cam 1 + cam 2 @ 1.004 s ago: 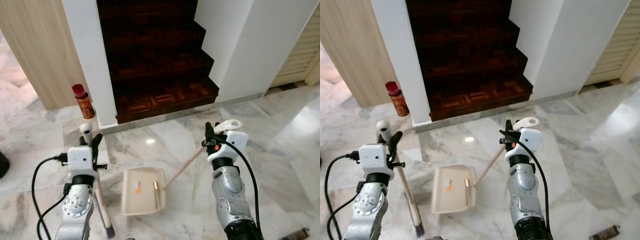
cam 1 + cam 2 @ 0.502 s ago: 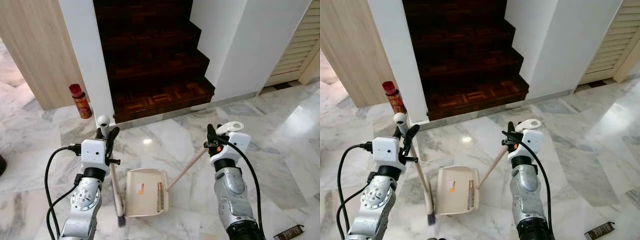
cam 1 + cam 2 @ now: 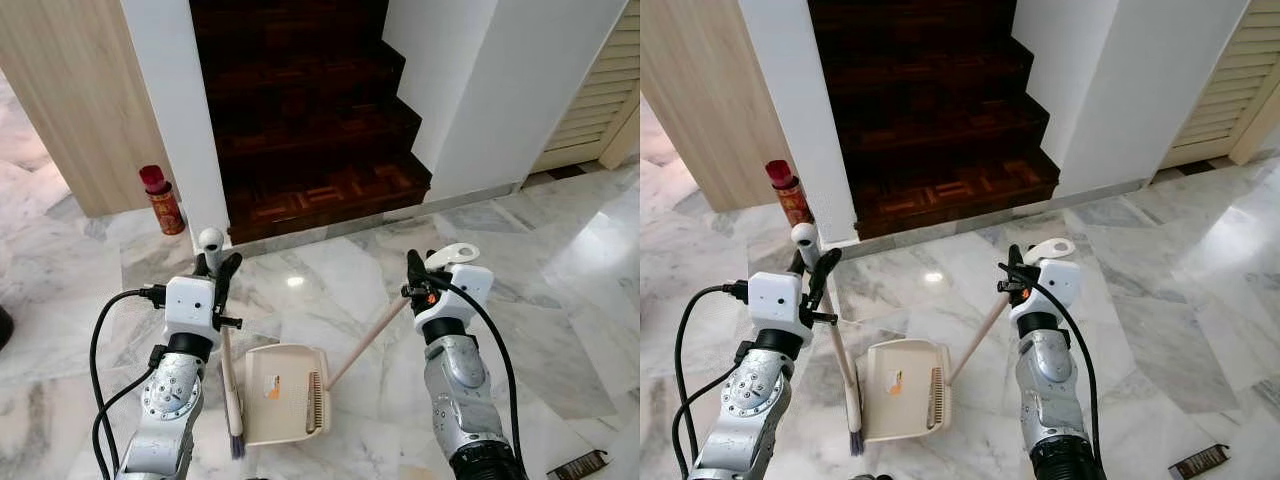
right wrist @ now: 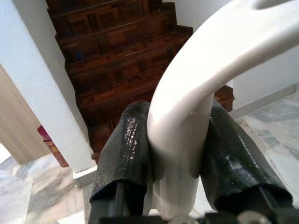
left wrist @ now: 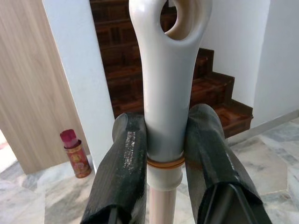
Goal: Sweep floor
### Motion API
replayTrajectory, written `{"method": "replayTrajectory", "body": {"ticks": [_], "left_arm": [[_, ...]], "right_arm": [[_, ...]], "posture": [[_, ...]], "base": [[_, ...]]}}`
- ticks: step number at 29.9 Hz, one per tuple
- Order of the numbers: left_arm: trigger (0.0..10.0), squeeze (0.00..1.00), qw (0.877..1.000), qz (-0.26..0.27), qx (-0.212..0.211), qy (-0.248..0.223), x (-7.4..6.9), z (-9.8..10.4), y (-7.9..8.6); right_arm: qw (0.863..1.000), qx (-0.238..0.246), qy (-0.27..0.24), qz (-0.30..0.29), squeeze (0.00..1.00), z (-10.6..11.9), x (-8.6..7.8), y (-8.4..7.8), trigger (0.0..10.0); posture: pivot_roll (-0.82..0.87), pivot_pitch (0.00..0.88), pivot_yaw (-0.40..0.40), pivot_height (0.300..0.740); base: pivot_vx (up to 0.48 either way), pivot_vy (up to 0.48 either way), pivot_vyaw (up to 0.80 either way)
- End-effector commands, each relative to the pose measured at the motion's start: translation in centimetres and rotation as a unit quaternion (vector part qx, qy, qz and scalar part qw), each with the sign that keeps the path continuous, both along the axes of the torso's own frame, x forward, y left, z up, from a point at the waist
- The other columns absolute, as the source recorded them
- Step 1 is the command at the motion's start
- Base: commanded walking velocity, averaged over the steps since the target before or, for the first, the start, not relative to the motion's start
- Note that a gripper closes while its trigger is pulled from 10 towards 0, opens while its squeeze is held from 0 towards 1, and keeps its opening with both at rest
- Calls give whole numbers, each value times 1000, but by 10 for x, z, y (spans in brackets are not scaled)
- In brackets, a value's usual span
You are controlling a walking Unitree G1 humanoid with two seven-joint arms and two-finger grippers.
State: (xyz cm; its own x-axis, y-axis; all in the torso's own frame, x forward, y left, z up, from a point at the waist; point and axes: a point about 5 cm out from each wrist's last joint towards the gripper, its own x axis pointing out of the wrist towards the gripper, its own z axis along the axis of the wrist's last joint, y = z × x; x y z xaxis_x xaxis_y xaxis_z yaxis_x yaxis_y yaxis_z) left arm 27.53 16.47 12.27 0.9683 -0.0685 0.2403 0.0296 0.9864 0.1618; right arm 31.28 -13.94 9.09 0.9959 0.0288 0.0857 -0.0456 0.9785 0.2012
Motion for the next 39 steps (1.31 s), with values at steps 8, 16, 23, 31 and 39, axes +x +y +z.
{"method": "replayTrajectory", "body": {"ticks": [8, 16, 23, 31, 39], "left_arm": [[10000, 0, 1000, -8, -4, -16, 1, 10, -3], [10000, 0, 1000, -8, -5, -15, 1, 10, -3], [10000, 0, 1000, -7, -8, -14, 1, 9, -3], [10000, 0, 1000, -7, -8, -14, 1, 9, -2], [10000, 0, 1000, -6, -6, -13, 1, 8, 0]], "right_arm": [[1000, 10, -27, 3, 0, 13, 3, 2, 10000], [1000, 6, -23, 8, 0, 12, 3, 3, 10000], [1000, 4, -22, 10, 0, 12, 3, 4, 10000], [1000, 0, -22, 12, 0, 11, 4, 5, 10000], [1000, 17, -19, -2, 0, 10, 3, 1, 10000]], "posture": [[123, 70, -50, 740], [124, 68, -51, 740], [124, 64, -50, 740], [125, 55, -49, 740], [123, 34, -43, 740]], "base": [[0, 0, 0], [0, 0, 0], [0, 73, 0], [0, 291, 320], [0, 289, 0]]}}
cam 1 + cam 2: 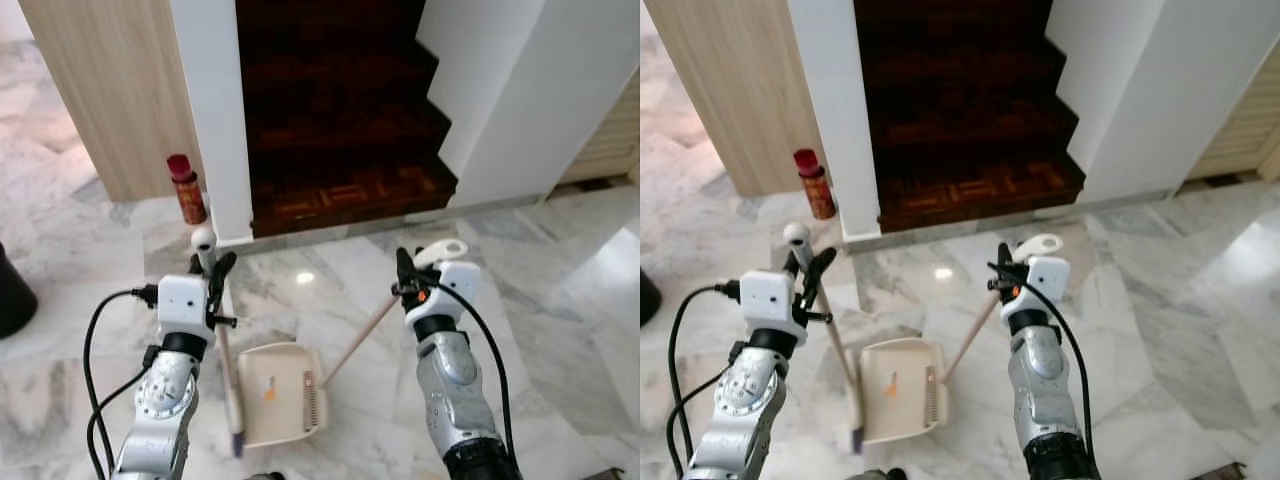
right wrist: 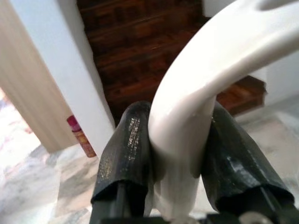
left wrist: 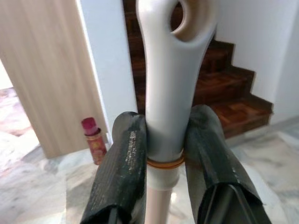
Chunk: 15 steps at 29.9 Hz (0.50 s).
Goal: Sweep floor
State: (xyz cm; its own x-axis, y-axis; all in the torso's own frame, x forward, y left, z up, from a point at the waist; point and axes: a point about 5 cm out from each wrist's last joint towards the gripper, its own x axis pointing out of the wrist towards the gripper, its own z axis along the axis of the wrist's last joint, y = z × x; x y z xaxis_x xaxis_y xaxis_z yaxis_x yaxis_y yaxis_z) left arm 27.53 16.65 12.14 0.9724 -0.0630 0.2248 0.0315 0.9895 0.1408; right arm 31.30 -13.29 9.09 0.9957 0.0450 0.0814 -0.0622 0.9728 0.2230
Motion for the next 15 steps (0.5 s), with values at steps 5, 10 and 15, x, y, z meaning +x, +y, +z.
{"method": "replayTrajectory", "body": {"ticks": [5, 10, 15], "left_arm": [[10000, 0, 1000, -8, 5, -23, 1, 10, -2], [10000, 0, 1000, -9, 5, -24, 2, 10, -2], [10000, 0, 1000, -9, 6, -24, 2, 11, -2]], "right_arm": [[1000, 6, -25, -8, 0, 11, 2, -4, 10000], [1000, 5, -23, -6, 0, 10, 2, -4, 10000], [1000, 6, -22, -5, 0, 10, 3, -3, 10000]], "posture": [[122, 28, -42, 740], [125, 22, -41, 740], [125, 28, -42, 740]], "base": [[0, 289, 0], [0, 291, 0], [0, 292, 0]]}}
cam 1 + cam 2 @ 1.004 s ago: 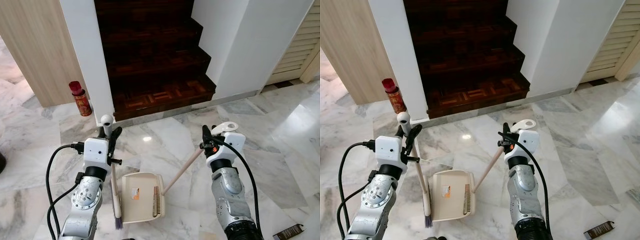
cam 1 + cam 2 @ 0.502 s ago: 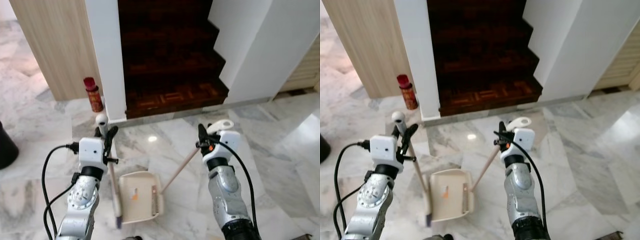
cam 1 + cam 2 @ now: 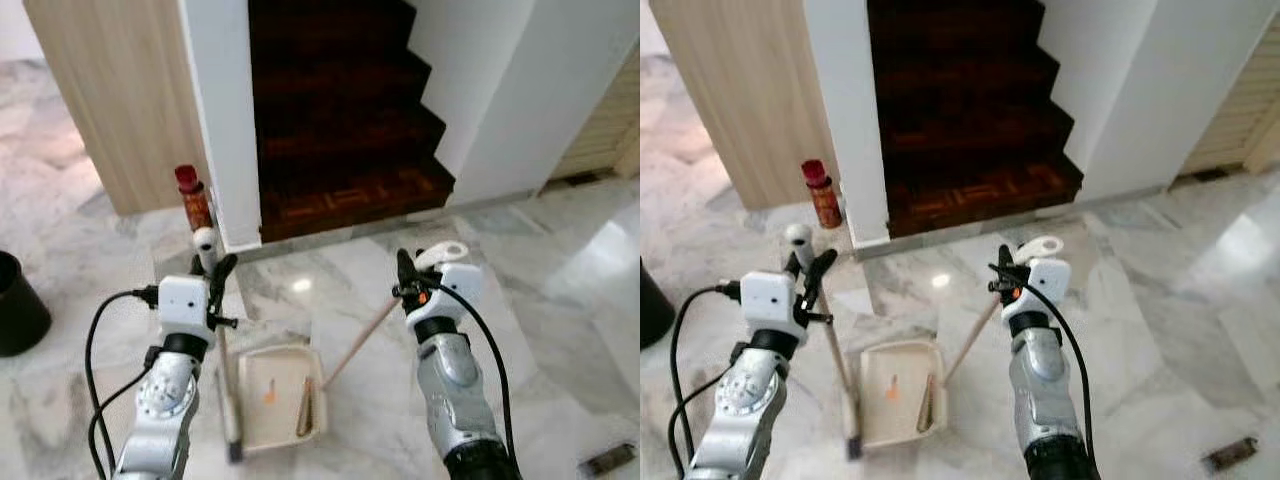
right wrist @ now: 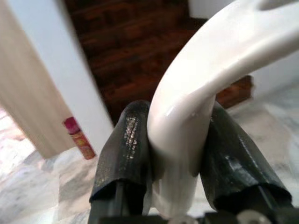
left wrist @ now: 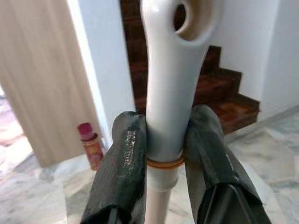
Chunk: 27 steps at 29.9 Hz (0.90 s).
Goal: Sweep floor
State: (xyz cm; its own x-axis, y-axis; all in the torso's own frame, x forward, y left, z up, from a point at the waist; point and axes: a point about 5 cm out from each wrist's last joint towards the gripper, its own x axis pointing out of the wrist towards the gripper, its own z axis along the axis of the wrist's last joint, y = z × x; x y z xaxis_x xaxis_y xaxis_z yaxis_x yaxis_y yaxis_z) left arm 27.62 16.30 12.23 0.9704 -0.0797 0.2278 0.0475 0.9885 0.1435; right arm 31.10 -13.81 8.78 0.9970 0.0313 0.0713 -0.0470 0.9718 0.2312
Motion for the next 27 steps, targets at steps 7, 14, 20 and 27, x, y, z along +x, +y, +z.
{"method": "replayTrajectory", "body": {"ticks": [7, 14, 20, 27], "left_arm": [[10000, 0, 1000, 0, 3, -23, 1, 10, 1], [10000, 0, 1000, 3, 2, -23, 1, 10, 1], [10000, 0, 1000, 3, 1, -22, 0, 10, 2], [10000, 0, 1000, 3, 2, -22, 1, 10, 2]], "right_arm": [[1000, 0, -28, 4, 0, 14, 5, 3, 10000], [999, -2, -34, 15, 0, 15, 4, 5, 10000], [999, 1, -36, 14, 0, 16, 4, 5, 10000], [999, -4, -38, 16, 0, 17, 4, 6, 10000]], "posture": [[126, 36, -45, 740], [127, 43, -47, 740], [126, 49, -47, 740], [128, 54, -45, 740]], "base": [[0, 291, 0], [0, 290, 263], [0, 287, 271], [0, 291, 281]]}}
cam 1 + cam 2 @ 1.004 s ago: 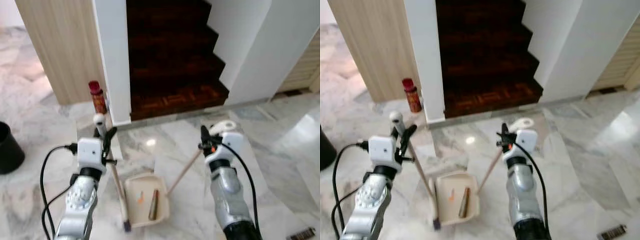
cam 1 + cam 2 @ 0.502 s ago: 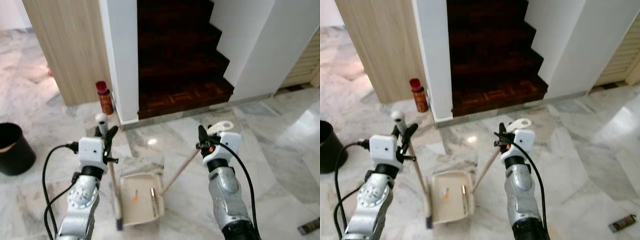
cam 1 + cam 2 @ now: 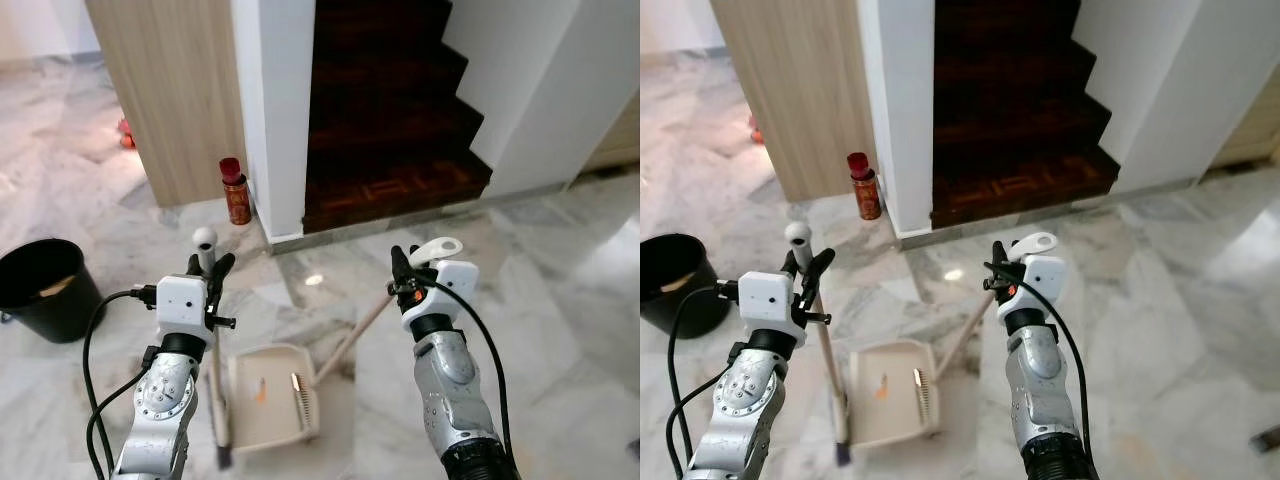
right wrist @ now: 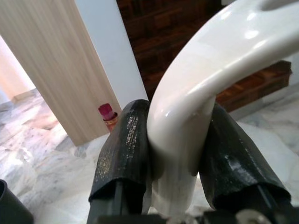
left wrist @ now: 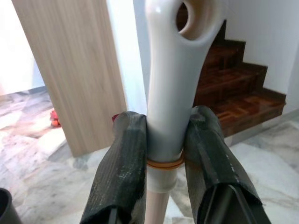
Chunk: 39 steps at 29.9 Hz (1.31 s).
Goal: Sweep floor
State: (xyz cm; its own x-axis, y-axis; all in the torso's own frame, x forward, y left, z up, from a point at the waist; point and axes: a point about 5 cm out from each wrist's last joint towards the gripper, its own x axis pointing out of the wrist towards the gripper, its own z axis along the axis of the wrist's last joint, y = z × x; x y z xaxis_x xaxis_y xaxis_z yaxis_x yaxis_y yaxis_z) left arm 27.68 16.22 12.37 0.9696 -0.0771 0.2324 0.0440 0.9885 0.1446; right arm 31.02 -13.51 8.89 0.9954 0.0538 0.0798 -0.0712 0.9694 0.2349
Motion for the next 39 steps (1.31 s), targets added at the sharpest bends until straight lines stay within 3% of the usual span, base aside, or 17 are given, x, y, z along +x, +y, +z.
{"method": "replayTrajectory", "body": {"ticks": [1, 39], "left_arm": [[10000, 0, 1000, 2, 2, -20, 0, 9, 3], [10000, 0, 1000, -1, 2, -23, 2, 11, 0]], "right_arm": [[999, -6, -34, 5, 0, 16, 5, 3, 10000], [999, -8, -37, 7, 0, 16, 6, 3, 10000]], "posture": [[128, 54, -45, 740], [128, 38, -44, 740]], "base": [[0, 289, 781], [0, 289, 62]]}}
